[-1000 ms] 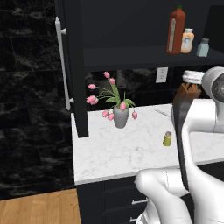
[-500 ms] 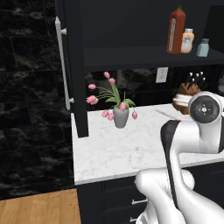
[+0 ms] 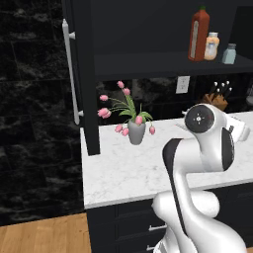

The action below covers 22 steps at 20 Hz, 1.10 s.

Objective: Put the shaker and condiment bottle from the counter next to their counterparts in the cabinet.

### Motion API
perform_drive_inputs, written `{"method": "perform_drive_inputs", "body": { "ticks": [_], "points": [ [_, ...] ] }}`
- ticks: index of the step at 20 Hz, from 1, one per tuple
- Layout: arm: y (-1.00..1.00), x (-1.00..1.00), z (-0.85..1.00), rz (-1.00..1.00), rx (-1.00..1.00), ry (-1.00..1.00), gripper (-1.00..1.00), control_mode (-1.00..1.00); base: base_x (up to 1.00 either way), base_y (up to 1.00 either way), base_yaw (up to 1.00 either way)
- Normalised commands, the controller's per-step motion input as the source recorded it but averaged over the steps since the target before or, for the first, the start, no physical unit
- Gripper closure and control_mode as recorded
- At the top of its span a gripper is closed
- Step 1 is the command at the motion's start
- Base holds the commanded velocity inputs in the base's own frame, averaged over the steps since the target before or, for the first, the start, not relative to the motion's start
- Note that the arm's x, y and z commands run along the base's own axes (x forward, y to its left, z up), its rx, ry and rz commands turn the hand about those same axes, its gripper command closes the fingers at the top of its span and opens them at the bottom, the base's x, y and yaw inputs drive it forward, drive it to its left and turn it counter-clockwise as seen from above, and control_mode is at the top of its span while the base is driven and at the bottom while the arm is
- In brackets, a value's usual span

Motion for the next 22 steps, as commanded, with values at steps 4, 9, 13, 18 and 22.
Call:
{"method": "perform_drive_inputs", "body": {
  "ticks": [4, 9, 13, 18, 22],
  "points": [
    [0.00, 0.00, -1.00, -0.04, -0.06, -0.29, -1.00, -1.00, 0.00, 0.00, 0.00],
    [0.03, 0.00, -1.00, -0.01, -0.11, -0.39, -1.00, -1.00, 0.00, 0.00, 0.00],
    [0.06, 0.04, -1.00, -0.02, -0.17, -0.28, -1.00, -1.00, 0.00, 0.00, 0.00],
    [-0.04, 0.00, -0.99, -0.05, -0.06, -0.19, -1.00, -1.00, 0.00, 0.00, 0.00],
    [-0.27, 0.00, -0.54, -0.02, 0.00, -0.02, -1.00, -1.00, 0.00, 0.00, 0.00]
  ]
}}
